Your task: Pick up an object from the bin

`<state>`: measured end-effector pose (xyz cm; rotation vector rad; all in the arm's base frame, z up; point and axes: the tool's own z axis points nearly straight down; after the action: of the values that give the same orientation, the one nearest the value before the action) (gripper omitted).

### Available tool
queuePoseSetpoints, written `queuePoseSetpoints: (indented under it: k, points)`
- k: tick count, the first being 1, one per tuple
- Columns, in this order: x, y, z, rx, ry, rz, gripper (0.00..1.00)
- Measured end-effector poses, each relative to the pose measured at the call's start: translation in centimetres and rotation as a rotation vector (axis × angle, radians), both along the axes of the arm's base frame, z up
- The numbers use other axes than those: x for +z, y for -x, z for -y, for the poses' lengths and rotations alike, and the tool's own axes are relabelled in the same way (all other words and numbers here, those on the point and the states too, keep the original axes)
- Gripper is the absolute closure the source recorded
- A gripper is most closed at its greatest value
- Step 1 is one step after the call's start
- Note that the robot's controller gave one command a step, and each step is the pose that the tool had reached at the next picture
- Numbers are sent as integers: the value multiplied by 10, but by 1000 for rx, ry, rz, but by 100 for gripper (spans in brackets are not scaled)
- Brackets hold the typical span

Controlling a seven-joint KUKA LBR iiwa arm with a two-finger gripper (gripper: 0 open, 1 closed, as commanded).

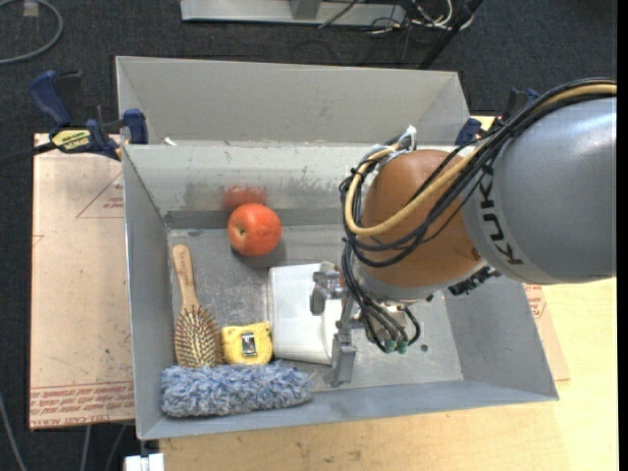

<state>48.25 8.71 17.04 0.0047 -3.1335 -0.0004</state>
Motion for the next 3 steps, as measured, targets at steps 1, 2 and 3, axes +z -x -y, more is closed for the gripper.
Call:
queuePoseSetpoints:
  k: [1,2,3]
  points:
    - [4,-2,0,-3,-1,8,0]
    - [-28,-2,-20,93,-1,10,0]
    - [-74,-4,-33,46,-3,11,0]
